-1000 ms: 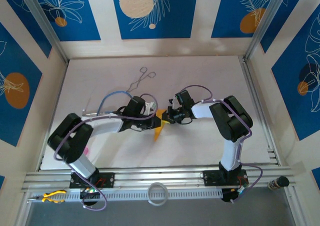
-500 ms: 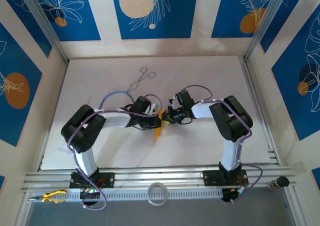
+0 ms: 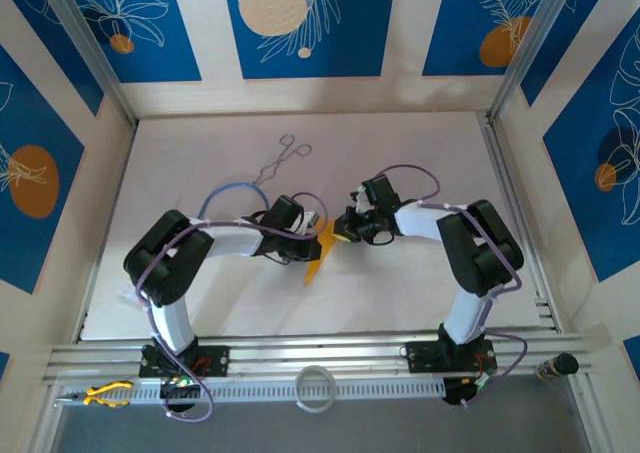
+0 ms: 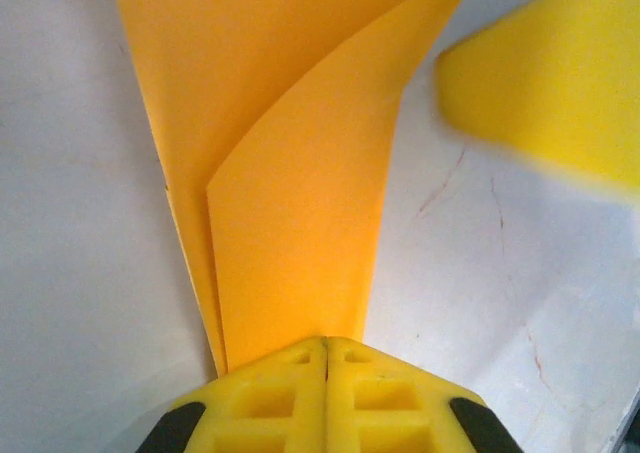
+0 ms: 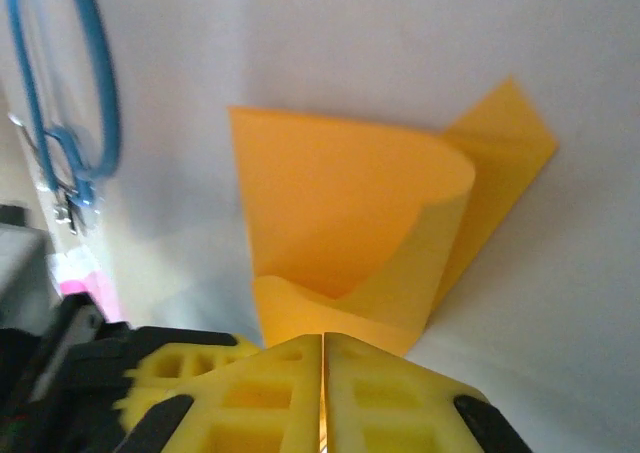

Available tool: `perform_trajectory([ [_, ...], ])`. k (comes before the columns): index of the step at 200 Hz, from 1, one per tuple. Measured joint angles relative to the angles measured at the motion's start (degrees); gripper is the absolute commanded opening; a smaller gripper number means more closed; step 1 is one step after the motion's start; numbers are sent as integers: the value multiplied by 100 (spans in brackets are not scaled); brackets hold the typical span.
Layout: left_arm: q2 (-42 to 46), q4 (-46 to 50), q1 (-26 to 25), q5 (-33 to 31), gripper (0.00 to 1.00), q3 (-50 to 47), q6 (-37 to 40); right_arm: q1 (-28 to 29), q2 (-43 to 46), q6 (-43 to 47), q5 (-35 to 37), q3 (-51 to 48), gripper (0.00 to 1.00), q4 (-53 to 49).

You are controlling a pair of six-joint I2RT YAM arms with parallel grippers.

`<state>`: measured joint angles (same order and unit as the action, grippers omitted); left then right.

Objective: Fold a paper plane with a square sheet of paper (pick it up from the middle)
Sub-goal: Fold the wing for the fifth time at the center of the table.

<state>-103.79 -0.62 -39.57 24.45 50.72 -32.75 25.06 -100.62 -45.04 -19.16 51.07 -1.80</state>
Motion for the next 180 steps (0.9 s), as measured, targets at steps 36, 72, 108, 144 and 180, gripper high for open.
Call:
perform_trajectory([
  [36, 92, 13, -11, 61, 0, -118, 328, -7, 385, 197, 72, -22, 6, -15],
  [72, 98, 61, -22, 61, 0, -105, 466, 374, 98, 262, 81, -20, 4, -24],
  [108, 98, 138, -22, 61, 0, -74, 483, 459, -356, 291, 260, -17, 3, -48],
  [144, 98, 140, -22, 61, 0, -74, 485, 149, -472, 304, 72, 46, 4, -31],
  [180, 98, 136, -26, 61, 0, -74, 483, -267, -605, 299, 76, 221, 4, -44],
])
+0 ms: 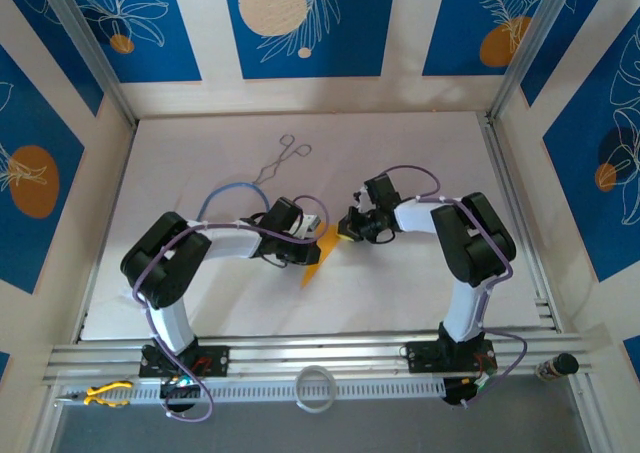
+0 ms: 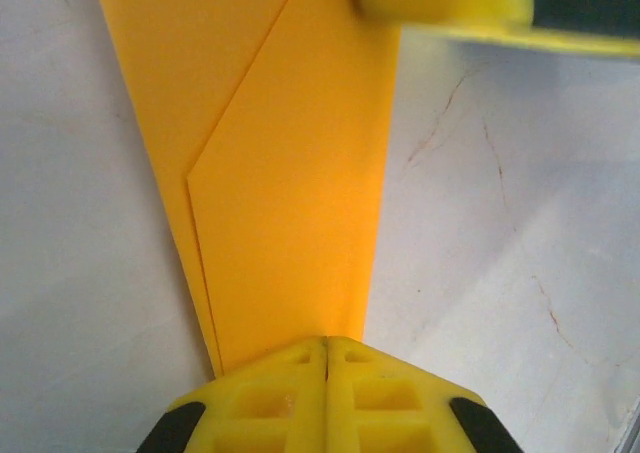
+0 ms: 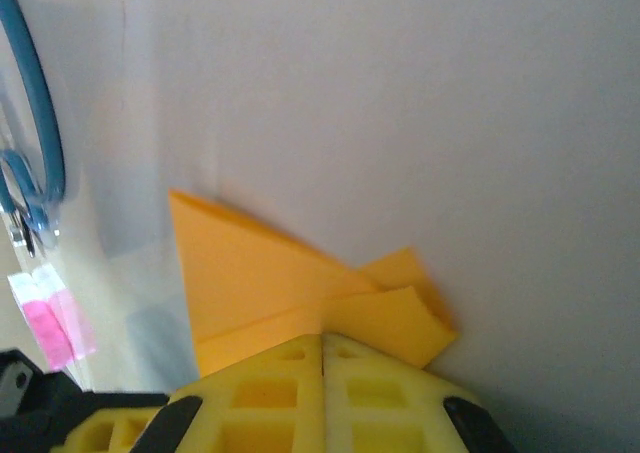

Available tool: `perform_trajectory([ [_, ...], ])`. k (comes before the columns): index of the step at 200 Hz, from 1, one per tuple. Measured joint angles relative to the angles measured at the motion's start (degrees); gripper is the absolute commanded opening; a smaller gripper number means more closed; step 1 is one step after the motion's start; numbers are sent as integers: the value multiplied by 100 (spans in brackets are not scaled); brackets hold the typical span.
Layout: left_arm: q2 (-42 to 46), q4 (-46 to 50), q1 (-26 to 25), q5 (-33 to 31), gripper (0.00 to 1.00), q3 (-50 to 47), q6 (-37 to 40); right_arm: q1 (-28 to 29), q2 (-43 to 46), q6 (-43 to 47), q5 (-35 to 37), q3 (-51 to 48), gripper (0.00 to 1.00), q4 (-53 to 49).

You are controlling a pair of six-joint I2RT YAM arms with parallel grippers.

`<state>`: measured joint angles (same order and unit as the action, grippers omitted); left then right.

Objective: Fold a paper plane with a square sheet of paper (pick it up from the middle)
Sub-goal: Fold the wing for the fifth time at the center of the table.

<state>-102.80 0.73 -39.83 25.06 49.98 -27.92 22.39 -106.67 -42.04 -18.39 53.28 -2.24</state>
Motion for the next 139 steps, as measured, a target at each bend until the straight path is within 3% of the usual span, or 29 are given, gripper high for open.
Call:
perform_trajectory([
  [34, 0, -4, 0, 11, 0, -4, 0, -356, -151, -20, -129, 168, 4, 2],
  [81, 7, -46, 0, 26, 0, -33, -24, -579, 170, 52, 315, 258, 6, -243],
  [113, 37, -46, -2, 44, 0, -61, -107, -195, 741, 96, 291, 249, 6, -179],
  [139, 76, -4, -7, 46, 0, -87, -179, 269, 649, 109, 188, 245, 5, -122],
])
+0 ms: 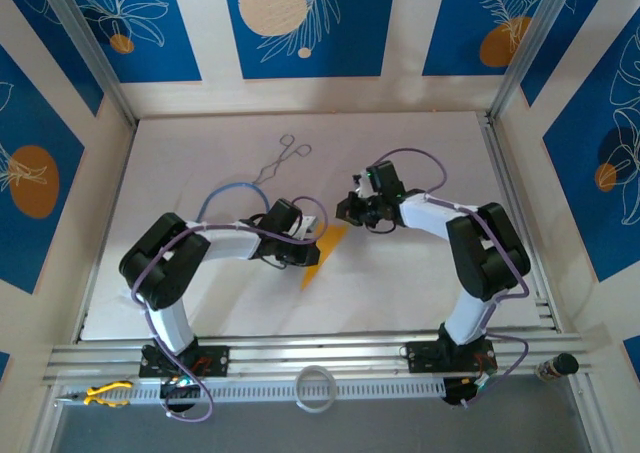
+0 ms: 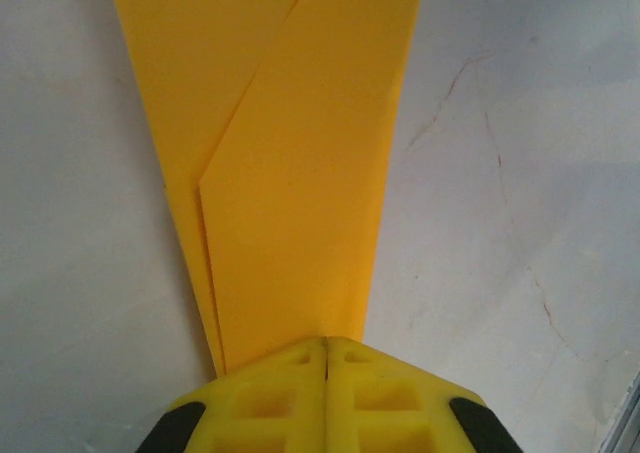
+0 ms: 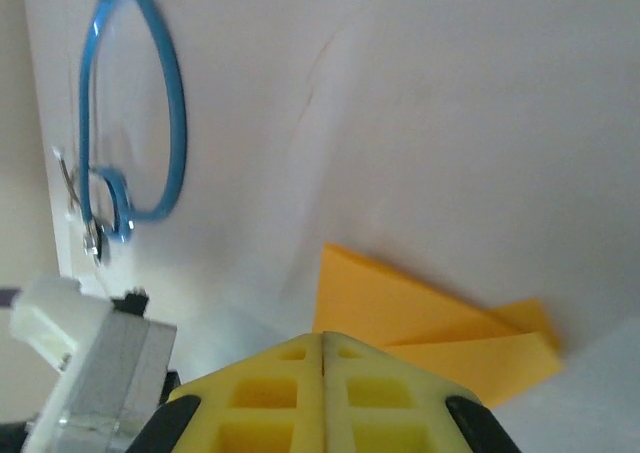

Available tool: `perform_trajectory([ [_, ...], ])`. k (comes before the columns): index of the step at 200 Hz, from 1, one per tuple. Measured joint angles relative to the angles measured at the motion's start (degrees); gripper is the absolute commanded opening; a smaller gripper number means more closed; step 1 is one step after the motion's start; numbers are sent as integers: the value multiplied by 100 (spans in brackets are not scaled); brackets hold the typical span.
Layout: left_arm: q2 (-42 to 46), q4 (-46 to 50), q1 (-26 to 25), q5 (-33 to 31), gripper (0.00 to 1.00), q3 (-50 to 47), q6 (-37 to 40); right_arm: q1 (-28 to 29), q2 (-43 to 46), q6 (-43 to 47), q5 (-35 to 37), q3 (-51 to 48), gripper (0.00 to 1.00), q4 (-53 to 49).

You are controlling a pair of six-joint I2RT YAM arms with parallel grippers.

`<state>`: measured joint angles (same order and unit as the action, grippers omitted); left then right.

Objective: Fold a paper plane with a square sheet of paper (pick it up from the middle)
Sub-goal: Fold the wing for the fifth time at the center of the table.

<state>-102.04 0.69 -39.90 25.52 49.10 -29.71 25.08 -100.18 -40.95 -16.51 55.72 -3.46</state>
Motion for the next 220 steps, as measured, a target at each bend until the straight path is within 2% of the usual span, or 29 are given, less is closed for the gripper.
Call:
perform_trajectory([
  [24, 44, 87, -4, -2, 0, -9, -39, 271, -308, -26, 7, -50, 3, -9],
  [49, 118, 251, -9, -9, 0, -22, -85, 229, -612, -116, 17, -232, 2, 70],
  [101, 431, 645, -20, 101, 3, 17, -192, 146, -616, -153, -42, -251, 1, 127],
  [137, 496, 557, -48, 339, 6, 289, -334, 146, -616, -153, -42, -251, 1, 129],
  [188, -31, 426, -140, 492, 10, 612, -446, 146, -616, -153, -42, -251, 1, 127],
  [220, -348, 675, -190, 420, 10, 629, -428, 146, -616, -153, -42, -260, 1, 138],
])
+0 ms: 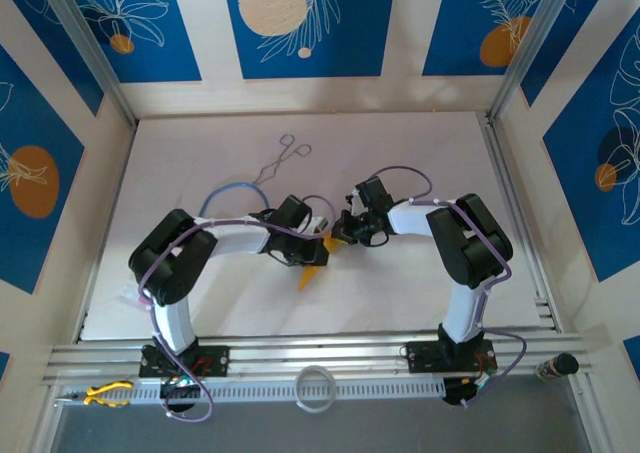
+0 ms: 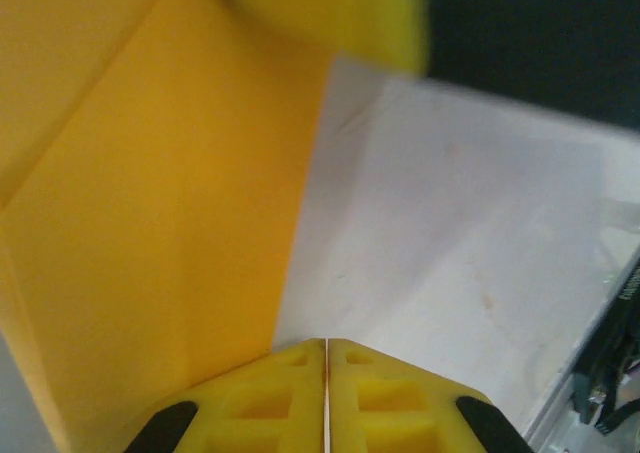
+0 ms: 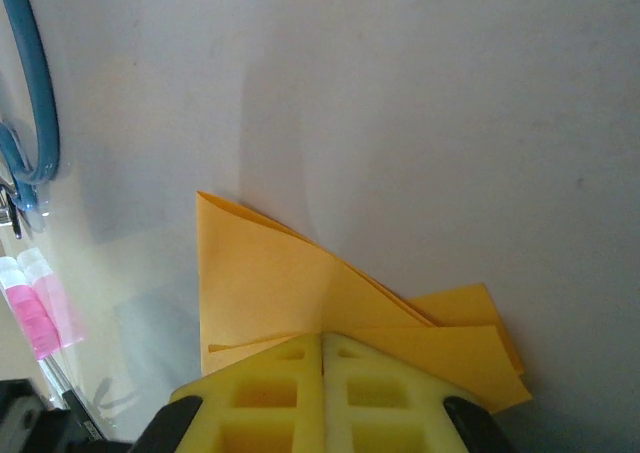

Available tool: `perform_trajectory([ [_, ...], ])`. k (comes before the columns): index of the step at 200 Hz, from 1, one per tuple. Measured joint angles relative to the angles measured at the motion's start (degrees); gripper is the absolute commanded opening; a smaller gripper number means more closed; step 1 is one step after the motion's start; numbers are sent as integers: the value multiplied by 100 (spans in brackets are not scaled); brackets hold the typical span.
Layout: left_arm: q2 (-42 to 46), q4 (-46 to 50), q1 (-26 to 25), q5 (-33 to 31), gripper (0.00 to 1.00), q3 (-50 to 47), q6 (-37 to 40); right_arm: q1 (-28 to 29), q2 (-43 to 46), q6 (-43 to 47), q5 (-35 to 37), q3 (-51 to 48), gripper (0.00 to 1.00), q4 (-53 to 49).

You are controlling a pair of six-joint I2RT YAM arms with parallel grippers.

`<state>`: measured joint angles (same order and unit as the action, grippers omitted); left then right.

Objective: Fold a paper plane with a square sheet of paper (pick it up from the middle)
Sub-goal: Fold the wing for the fifth time at the center of the table.

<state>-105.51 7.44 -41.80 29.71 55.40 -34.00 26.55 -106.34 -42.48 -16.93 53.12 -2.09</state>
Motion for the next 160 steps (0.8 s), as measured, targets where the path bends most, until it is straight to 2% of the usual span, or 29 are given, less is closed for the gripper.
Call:
perform_trajectory([
  [38, 125, -52, -39, -35, 10, -236, -2, 4, 0, 24, 4, 0, 2, -11],
  [108, 1158, 192, -122, -20, 11, -1167, -63, 33, 2, 199, 2, 20, 3, -33],
  [125, 1547, 223, -94, -125, 17, -1163, -74, 63, 31, 280, 2, 20, 7, -35],
  [137, 1805, 225, -7, -245, 17, -1119, -90, 79, 136, 319, 13, -13, 11, -66],
  [160, 1847, 251, 319, -459, 25, -922, -105, 72, 597, 306, 63, -184, 16, -72],
])
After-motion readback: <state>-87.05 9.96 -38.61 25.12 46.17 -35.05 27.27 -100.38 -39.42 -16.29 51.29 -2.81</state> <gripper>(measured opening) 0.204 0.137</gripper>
